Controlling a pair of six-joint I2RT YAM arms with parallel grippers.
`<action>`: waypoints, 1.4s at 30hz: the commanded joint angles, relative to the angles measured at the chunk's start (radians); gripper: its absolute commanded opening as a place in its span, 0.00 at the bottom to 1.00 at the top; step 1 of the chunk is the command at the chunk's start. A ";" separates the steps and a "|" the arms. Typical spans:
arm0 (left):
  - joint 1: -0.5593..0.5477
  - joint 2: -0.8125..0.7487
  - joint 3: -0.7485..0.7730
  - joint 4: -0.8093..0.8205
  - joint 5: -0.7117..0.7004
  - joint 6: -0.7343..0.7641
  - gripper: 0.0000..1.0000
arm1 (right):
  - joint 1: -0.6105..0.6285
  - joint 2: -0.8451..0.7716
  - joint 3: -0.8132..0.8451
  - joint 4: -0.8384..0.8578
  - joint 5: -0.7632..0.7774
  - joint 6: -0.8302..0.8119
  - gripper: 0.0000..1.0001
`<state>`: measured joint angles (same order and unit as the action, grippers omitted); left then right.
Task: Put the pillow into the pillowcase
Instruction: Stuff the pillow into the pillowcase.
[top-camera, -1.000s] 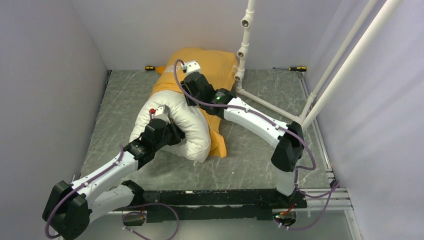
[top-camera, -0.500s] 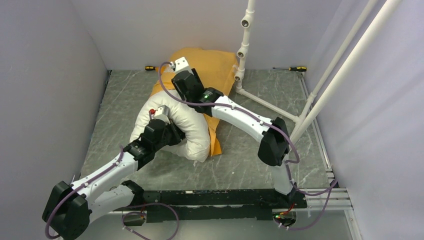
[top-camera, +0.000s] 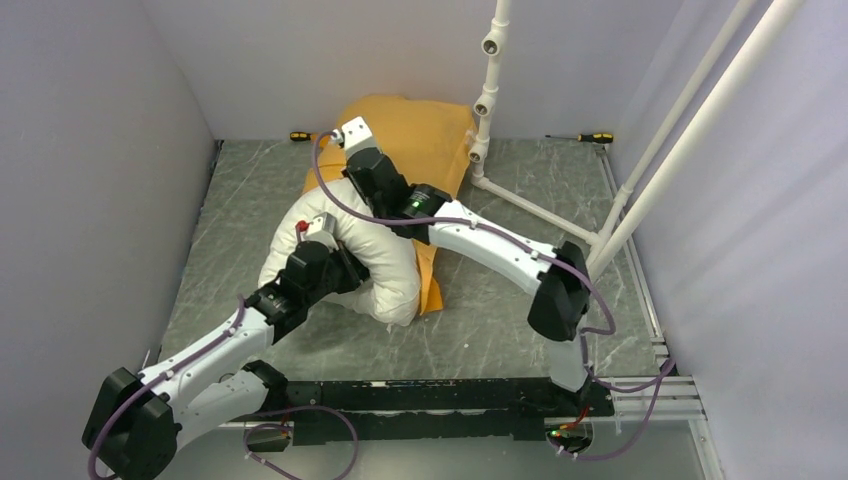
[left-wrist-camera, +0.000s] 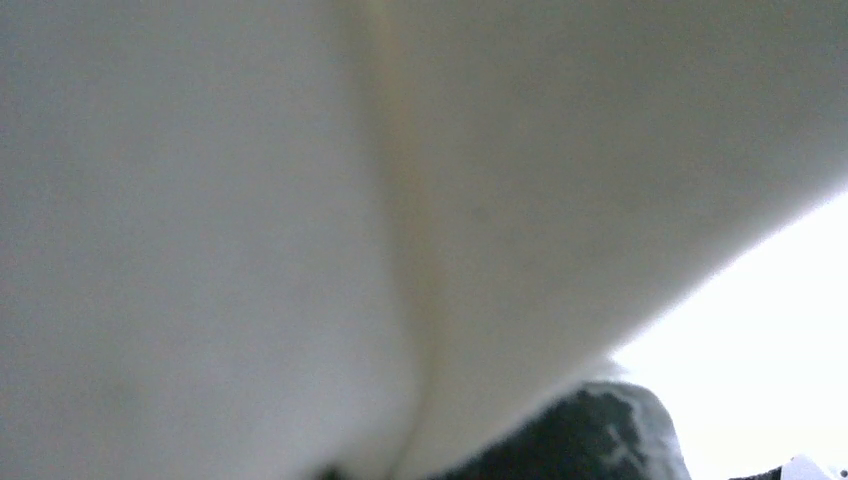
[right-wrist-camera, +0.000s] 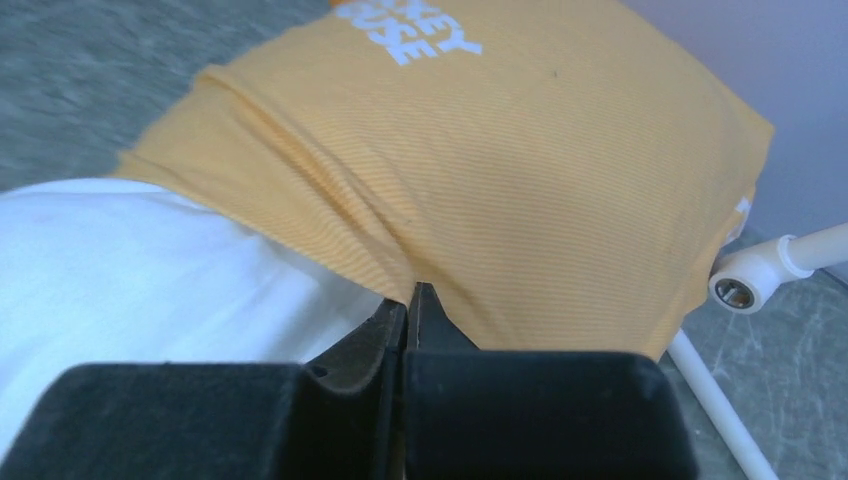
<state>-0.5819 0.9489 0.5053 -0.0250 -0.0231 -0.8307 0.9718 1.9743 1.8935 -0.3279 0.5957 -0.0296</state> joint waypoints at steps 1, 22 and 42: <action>0.012 0.030 -0.001 0.039 -0.043 -0.028 0.00 | 0.011 -0.188 0.009 0.043 -0.061 0.086 0.00; 0.020 -0.112 0.144 0.270 -0.187 0.124 0.00 | 0.133 -0.451 -0.218 0.019 -1.026 0.554 0.00; 0.022 -0.036 0.089 0.447 -0.437 0.346 0.00 | 0.190 -0.433 -0.248 0.407 -1.258 0.951 0.00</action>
<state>-0.5922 0.8337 0.6025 -0.1448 -0.2623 -0.5583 0.9863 1.6432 1.5898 -0.2176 -0.1806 0.7055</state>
